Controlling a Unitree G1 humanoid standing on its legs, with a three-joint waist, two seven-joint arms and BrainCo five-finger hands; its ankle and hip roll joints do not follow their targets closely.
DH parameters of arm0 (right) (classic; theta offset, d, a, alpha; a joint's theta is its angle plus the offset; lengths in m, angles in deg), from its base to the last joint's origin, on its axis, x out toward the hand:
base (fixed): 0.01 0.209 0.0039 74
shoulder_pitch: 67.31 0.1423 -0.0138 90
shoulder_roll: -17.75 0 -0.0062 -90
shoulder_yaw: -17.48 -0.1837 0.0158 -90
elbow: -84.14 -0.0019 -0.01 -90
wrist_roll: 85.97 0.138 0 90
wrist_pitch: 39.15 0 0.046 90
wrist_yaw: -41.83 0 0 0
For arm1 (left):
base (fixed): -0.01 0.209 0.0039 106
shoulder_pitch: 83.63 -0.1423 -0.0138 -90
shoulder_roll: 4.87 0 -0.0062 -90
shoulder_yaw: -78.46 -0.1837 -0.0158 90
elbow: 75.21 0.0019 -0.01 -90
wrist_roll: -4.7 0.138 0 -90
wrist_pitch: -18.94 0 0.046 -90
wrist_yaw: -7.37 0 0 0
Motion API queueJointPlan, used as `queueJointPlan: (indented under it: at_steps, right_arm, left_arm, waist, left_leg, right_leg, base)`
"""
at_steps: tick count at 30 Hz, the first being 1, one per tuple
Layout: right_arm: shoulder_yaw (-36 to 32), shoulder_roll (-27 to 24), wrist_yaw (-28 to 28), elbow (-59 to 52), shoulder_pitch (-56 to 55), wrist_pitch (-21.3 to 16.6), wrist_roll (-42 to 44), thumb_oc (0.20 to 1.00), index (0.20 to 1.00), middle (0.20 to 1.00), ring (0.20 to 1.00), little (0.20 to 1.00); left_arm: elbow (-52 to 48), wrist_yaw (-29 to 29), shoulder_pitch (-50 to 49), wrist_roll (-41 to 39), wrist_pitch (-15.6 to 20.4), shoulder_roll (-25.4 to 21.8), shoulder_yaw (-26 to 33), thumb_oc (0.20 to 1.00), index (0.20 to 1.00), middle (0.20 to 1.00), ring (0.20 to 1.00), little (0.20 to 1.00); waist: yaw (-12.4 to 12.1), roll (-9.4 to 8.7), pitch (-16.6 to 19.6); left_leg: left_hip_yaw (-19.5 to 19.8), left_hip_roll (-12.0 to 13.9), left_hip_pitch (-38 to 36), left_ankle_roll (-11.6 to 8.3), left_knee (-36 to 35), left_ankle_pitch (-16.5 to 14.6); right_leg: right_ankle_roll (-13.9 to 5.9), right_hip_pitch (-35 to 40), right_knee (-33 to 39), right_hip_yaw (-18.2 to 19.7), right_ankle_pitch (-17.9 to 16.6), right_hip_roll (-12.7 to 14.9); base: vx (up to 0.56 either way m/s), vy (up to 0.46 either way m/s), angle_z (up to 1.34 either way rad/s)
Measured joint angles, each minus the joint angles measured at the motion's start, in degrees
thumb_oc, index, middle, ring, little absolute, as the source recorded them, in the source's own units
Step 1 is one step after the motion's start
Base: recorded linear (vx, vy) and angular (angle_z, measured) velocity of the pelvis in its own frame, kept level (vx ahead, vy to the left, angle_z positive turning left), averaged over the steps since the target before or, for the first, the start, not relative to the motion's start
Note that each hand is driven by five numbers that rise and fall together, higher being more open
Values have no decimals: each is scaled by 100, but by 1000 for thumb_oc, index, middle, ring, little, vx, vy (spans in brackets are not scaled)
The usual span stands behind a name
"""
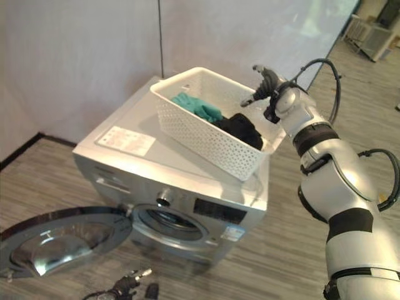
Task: Grab the laundry basket,head to the washer,open it,put in the laundry and shut it.
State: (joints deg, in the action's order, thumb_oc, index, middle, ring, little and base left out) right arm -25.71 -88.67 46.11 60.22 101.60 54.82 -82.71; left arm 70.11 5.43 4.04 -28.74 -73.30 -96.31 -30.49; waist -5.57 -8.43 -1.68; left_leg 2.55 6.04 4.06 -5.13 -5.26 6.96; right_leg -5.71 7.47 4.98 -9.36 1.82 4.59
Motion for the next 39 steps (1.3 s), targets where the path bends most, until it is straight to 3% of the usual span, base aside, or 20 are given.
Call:
queueJointPlan:
  at_steps: [4,6,15,25,35,36,37,39]
  right_arm:
    - [18,160,106,69,-2,3,-83,1000,1000,1000,1000,1000]
    - [17,270,118,223,-1,3,-83,1000,1000,1000,1000,1000]
    - [-15,392,104,711,12,24,-78,1000,1000,1000,1000,1000]
    - [-10,339,131,875,83,25,-84,1000,1000,1000,1000,1000]
    - [-9,-192,348,1489,500,129,-203,1000,1000,1000,1000,1000]
    - [-6,-256,370,1500,521,128,-208,809,809,809,809,809]
    - [-10,-302,397,1532,525,128,-214,200,200,200,200,200]
    - [-57,-381,404,1547,544,134,-238,200,200,200,200,200]
  left_arm:
    - [13,-36,52,18,40,-53,10,1000,1000,1000,1000,1000]
    - [135,-54,103,20,54,-99,17,1000,1000,1000,1000,1000]
    - [425,-54,302,33,74,-319,28,1000,1000,1000,1000,1000]
    - [651,-61,357,79,77,-308,23,1000,1000,1000,1000,1000]
    - [715,-84,506,89,79,-320,17,1000,1000,1000,1000,1000]
    - [790,-100,516,100,79,-320,16,1000,1000,1000,1000,1000]
    - [859,-107,526,152,81,-316,13,1000,1000,1000,1000,1000]
    - [928,-108,553,256,77,-290,14,1000,1000,1000,1000,1000]
  waist:
    - [-72,-115,27]
    - [-190,-235,24]
    - [-572,-439,-183]
    - [-776,-407,-488]
    - [-1016,-347,-706]
    - [-1049,-318,-729]
    - [-1073,-300,-741]
    - [-1091,-274,-760]
  left_leg:
    - [84,23,119,-53,1,45]
    - [150,30,217,-97,2,78]
    - [403,25,515,-130,8,141]
    - [686,-23,872,-152,119,200]
    - [956,-20,1334,-224,216,266]
    - [957,-32,1343,-225,220,276]
    - [957,-42,1345,-225,220,276]
    - [951,-75,1343,-234,214,268]
  right_leg:
    - [1,-74,0,-80,0,-30]
    - [5,-144,1,-142,-3,-72]
    - [27,-297,2,-391,16,-126]
    - [27,-451,2,-667,19,-179]
    - [54,-732,4,-863,13,-251]
    - [61,-736,4,-865,7,-241]
    - [61,-736,11,-867,7,-232]
    - [59,-735,48,-870,5,-198]
  base:
    - [-3,-21,12]
    - [4,-32,12]
    - [3,-15,14]
    - [0,-18,14]
    - [-2,-10,12]
    - [25,37,1]
    - [26,37,3]
    - [12,18,1]
